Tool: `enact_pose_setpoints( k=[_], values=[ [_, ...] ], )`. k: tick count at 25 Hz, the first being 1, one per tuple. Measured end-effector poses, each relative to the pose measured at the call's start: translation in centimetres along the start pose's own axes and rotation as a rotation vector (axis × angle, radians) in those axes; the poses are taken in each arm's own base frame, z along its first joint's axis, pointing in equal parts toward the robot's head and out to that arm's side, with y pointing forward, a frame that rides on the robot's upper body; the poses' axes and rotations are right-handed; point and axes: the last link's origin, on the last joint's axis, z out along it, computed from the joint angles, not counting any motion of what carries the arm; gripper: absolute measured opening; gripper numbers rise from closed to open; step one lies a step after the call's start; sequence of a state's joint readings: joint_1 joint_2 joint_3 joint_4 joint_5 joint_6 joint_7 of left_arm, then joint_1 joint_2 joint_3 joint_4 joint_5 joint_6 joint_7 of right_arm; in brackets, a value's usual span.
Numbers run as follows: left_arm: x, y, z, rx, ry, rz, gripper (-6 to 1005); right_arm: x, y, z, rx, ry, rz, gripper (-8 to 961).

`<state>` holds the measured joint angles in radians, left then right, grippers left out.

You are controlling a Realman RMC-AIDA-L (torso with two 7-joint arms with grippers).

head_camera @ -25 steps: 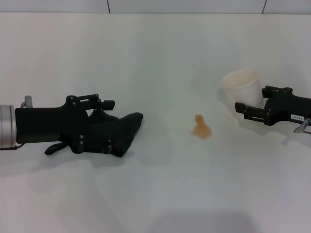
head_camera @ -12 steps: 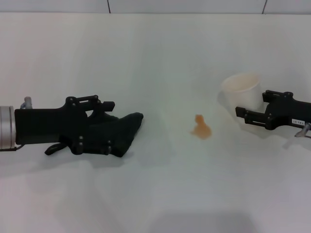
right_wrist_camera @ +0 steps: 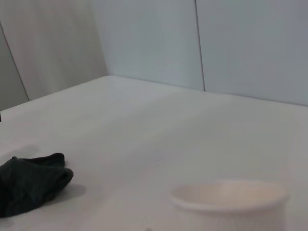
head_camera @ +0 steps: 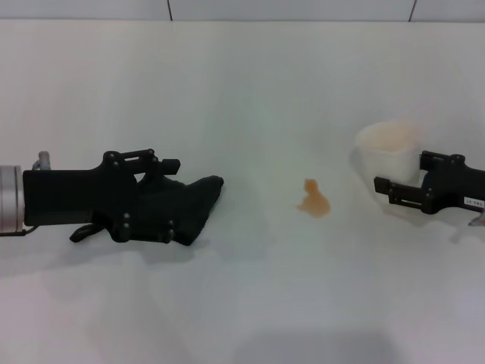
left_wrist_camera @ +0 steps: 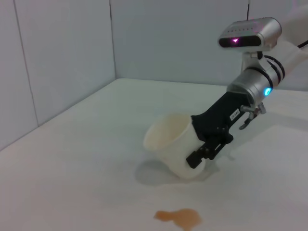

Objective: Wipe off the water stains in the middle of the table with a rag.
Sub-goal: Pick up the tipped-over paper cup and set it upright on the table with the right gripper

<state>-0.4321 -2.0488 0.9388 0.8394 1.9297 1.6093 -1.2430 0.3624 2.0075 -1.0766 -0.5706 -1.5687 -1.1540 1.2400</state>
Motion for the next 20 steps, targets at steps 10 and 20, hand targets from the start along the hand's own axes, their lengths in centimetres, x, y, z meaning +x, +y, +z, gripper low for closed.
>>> enact_pose_setpoints(
  k=[10, 20],
  values=[
    [0.2, -0.1, 0.0, -0.005, 0.001, 0.003, 861, 1.5, 0.0, -1.4, 0.029, -0.001, 0.046, 834],
    [0.3, 0.0, 0.0, -0.015, 0.005, 0.005, 862, 1.8, 0.6, -1.9, 0.002, -0.009, 0.055, 853]
  ],
)
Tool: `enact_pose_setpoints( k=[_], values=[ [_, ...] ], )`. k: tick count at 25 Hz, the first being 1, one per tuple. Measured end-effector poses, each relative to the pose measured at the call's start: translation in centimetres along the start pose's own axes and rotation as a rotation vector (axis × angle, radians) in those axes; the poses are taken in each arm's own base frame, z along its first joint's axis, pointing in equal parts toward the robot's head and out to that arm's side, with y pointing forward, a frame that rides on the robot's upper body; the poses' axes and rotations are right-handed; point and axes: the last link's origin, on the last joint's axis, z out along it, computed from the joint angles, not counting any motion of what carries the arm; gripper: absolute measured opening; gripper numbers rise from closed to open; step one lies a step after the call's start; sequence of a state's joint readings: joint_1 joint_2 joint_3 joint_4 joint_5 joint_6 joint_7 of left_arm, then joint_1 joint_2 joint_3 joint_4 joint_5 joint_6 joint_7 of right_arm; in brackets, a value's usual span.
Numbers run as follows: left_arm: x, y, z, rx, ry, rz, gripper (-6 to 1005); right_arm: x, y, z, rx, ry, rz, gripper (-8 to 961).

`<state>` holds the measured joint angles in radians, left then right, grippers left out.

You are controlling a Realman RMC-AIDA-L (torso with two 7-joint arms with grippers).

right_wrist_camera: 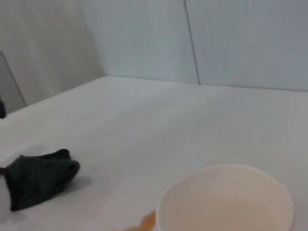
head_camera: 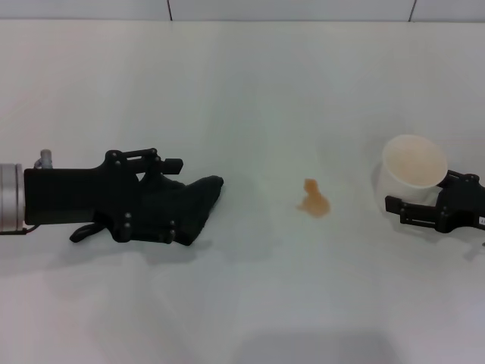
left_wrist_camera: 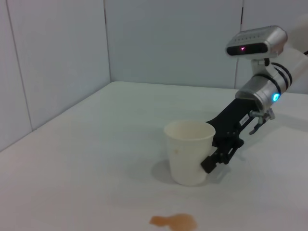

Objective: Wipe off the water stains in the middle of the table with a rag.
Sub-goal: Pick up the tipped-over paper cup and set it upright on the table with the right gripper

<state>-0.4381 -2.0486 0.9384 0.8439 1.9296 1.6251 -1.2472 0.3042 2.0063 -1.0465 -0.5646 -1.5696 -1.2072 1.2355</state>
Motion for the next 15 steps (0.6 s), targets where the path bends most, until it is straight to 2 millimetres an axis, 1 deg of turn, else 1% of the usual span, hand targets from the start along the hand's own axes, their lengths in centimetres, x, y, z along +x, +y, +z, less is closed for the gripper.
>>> enact_pose_setpoints(
  k=[7, 15],
  values=[
    [-0.1, 0.0, -0.2, 0.006, -0.001, -0.002, 861, -0.6, 0.2, -1.0, -0.037, -0.048, 0.009, 852],
    [-0.1, 0.0, -0.2, 0.007, -0.001, -0.003, 861, -0.3, 0.1, -1.6, -0.018, -0.045, 0.016, 852]
  ],
)
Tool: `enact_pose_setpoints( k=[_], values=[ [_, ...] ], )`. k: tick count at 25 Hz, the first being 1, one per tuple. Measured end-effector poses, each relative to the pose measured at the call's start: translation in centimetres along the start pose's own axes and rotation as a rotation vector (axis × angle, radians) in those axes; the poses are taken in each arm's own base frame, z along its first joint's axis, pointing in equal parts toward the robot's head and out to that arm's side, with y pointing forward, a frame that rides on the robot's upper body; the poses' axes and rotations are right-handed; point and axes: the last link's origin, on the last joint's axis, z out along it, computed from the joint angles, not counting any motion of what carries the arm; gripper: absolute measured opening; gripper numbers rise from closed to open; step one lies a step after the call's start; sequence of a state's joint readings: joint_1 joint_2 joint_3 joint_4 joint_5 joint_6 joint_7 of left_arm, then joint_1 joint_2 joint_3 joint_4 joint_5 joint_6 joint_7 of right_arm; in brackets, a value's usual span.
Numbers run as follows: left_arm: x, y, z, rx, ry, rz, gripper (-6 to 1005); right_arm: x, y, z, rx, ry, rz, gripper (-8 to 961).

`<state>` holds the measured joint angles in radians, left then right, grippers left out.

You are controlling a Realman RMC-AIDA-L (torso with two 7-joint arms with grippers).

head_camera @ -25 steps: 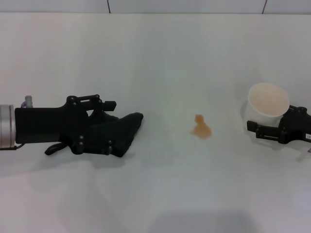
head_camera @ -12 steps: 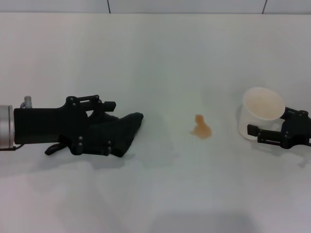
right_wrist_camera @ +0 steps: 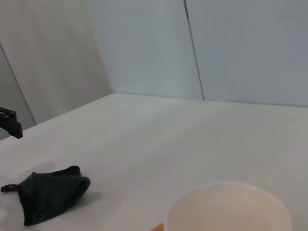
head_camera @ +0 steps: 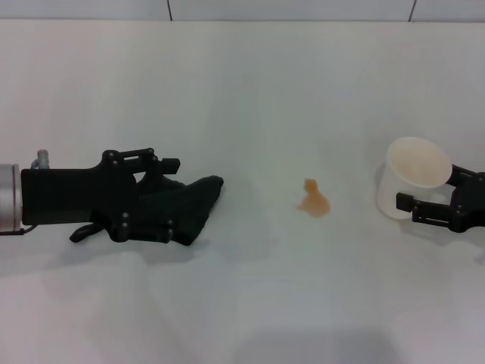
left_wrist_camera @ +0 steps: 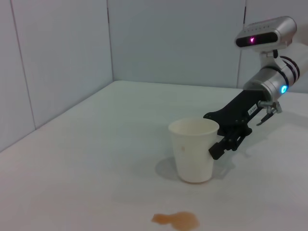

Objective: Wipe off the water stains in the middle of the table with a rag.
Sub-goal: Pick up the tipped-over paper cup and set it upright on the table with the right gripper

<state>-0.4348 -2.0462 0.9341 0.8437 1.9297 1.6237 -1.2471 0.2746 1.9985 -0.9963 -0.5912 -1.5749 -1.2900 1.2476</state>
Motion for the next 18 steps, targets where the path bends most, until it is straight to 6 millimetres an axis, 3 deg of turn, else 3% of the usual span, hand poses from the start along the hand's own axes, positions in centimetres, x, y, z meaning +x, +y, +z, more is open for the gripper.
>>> enact_pose_setpoints(
  k=[18],
  values=[
    [0.2, -0.1, 0.2, -0.002, -0.001, 0.007, 861, 1.2, -0.6, -0.6, 0.052, 0.048, 0.042, 850]
  ],
)
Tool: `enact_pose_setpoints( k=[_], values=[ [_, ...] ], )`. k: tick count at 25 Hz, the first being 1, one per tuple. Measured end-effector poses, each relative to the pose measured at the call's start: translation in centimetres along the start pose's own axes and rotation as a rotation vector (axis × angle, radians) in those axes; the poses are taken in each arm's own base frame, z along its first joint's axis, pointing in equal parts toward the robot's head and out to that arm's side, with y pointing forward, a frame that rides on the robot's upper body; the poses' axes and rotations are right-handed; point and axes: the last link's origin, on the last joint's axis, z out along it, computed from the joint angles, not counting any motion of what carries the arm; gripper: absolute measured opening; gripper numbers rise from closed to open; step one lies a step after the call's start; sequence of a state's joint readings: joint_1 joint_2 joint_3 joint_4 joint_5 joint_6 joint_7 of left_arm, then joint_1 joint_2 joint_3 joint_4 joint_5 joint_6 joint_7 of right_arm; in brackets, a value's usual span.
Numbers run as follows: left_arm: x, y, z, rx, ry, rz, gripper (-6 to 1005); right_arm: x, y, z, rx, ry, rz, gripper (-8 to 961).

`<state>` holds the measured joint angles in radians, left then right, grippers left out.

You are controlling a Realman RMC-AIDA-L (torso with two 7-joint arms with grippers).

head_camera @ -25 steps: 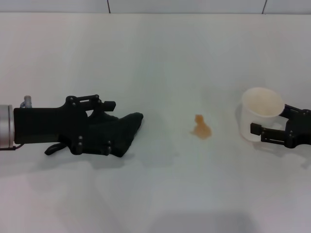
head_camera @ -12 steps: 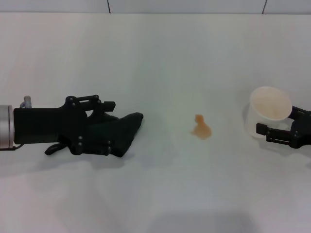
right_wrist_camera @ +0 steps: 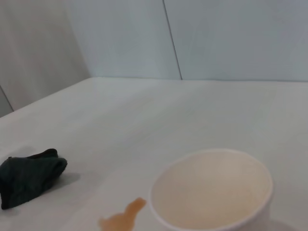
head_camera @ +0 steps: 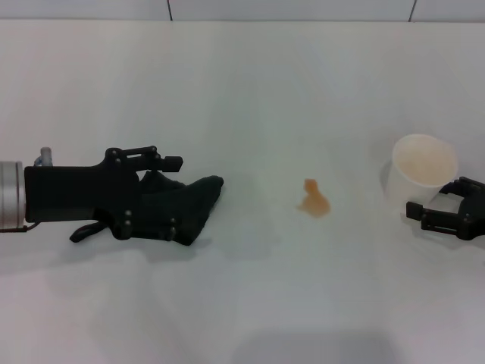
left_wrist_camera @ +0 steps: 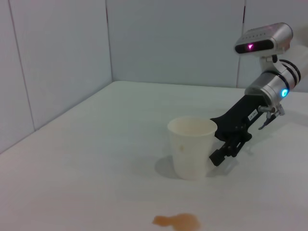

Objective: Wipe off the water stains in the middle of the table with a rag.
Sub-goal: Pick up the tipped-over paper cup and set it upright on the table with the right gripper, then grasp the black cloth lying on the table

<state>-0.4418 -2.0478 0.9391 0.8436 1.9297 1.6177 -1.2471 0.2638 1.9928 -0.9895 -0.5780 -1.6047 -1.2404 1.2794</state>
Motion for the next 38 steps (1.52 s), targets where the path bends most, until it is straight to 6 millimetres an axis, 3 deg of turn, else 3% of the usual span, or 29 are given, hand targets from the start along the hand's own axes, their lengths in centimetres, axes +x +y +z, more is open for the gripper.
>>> enact_pose_setpoints(
  k=[15, 24, 32, 38],
  values=[
    [0.0, -0.2, -0.2, 0.007, -0.001, 0.001, 861, 1.1, 1.2, -1.7, -0.050, -0.013, 0.022, 849],
    [0.0, -0.2, -0.2, 0.009, -0.003, 0.001, 862, 1.0, 2.8, -5.3, -0.106, -0.113, 0.025, 848],
    [0.1, -0.2, -0.1, 0.012, 0.002, 0.001, 862, -1.3, 3.9, -7.2, -0.191, -0.207, -0.043, 848],
    [0.1, -0.5, 0.0, 0.031, 0.003, 0.001, 861, -4.5, 4.1, -5.9, -0.267, -0.234, -0.126, 847]
  ],
)
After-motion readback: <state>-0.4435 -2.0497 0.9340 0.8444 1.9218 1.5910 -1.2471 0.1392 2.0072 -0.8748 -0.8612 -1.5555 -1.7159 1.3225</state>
